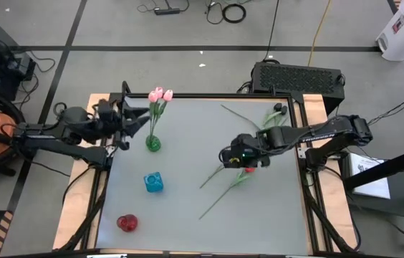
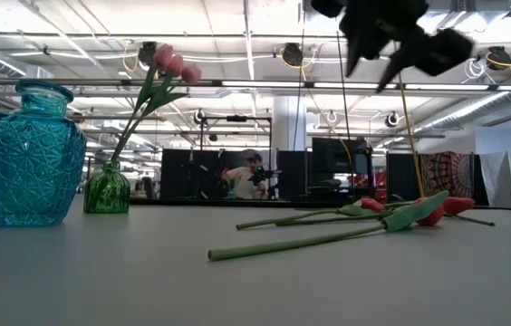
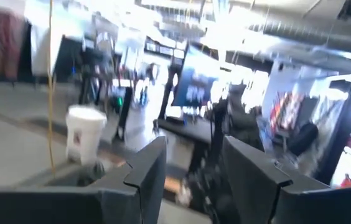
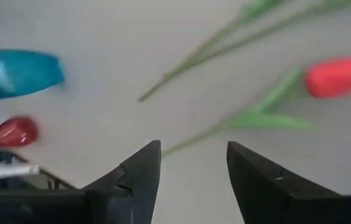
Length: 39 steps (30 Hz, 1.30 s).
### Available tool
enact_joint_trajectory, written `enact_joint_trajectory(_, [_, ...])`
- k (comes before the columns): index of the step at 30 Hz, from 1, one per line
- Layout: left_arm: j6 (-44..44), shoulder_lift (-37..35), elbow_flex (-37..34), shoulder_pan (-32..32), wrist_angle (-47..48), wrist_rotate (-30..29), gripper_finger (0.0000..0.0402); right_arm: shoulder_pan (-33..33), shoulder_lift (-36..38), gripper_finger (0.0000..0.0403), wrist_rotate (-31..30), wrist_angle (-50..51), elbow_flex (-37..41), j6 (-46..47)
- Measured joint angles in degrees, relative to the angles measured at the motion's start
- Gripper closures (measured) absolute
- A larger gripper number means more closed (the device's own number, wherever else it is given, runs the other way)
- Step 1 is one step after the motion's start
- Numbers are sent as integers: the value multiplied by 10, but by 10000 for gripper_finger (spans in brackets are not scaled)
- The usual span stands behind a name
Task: Sort flowers into vase by color
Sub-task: Put the bottom red flower into the blue vase
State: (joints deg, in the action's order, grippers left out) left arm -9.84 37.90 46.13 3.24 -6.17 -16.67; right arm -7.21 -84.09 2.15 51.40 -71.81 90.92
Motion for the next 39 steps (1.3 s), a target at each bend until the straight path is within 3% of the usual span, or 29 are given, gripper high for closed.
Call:
enact_joint_trajectory(7, [61,0,0,-21,-79,-1,237,-51,-13,227,-68,28,3,156])
enact_joint_trajectory(18, [121,0,0,-36,-113,-1,237,-85,-118,227,-41,25,3,281])
enact_joint_trajectory(39, [118,0,0,-36,-89,-1,237,-82,-253,227,-21,-6,3,345])
